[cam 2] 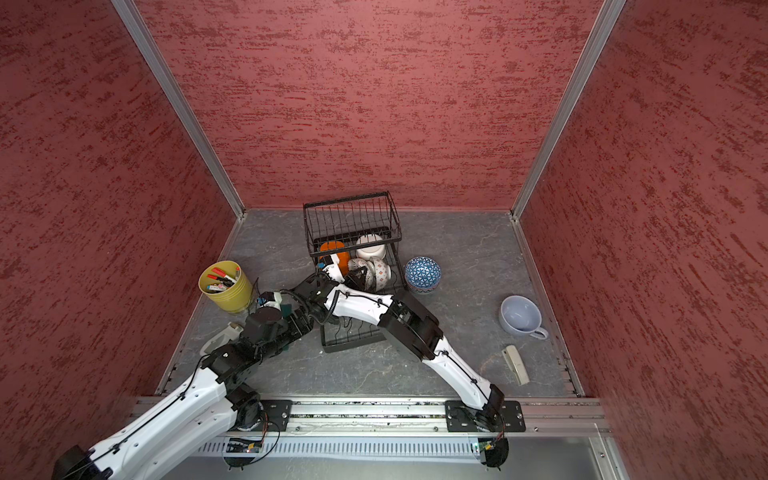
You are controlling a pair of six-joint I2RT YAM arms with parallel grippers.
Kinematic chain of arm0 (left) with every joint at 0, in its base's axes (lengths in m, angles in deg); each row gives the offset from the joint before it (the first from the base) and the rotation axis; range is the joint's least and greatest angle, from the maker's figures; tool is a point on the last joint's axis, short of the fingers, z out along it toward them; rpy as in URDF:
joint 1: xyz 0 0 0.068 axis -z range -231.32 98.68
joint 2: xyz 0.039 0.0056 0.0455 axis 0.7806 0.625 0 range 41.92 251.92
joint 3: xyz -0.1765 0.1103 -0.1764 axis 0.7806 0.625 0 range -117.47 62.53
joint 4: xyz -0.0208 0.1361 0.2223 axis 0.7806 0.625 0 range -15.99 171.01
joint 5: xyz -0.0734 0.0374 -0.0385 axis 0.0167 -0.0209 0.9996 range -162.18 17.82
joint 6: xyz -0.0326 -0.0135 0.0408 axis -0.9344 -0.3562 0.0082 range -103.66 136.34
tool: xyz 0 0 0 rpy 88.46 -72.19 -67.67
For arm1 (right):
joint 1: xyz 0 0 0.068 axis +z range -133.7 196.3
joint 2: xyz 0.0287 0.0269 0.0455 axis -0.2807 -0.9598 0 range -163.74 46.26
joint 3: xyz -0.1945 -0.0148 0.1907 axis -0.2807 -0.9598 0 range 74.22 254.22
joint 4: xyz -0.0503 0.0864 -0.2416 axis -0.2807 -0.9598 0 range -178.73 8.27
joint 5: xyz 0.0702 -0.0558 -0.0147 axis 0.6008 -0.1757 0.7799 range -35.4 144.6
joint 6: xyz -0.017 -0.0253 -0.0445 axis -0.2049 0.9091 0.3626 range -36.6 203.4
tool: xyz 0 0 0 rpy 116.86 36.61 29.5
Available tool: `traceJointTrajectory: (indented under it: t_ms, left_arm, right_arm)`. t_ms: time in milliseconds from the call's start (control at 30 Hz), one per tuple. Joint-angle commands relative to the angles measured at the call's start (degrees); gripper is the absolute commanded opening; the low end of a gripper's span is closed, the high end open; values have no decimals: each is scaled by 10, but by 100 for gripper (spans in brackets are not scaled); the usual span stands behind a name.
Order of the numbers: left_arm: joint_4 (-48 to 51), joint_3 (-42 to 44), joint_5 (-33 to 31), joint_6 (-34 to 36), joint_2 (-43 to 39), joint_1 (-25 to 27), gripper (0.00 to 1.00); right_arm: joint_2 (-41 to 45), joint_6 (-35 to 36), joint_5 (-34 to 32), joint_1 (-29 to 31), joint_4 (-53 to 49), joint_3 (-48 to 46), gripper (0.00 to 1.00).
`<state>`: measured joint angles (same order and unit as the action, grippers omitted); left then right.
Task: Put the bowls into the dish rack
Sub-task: 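Press the white-and-maroon bowl down into the rack slots with the right gripper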
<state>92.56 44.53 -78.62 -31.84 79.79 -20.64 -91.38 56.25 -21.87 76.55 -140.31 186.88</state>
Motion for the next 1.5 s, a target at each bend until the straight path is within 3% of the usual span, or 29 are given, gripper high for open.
traceJointTrajectory:
  t_ms: [0,1467]
  left_arm:
    - [-4,4,-3,7,-1,-3,84]
    - [-12,6,-3,7,1,-4,83]
  right_arm:
    - [-18,-42,27,13,-48,12,6]
    - [-9,-48,127,14,-73,44,28]
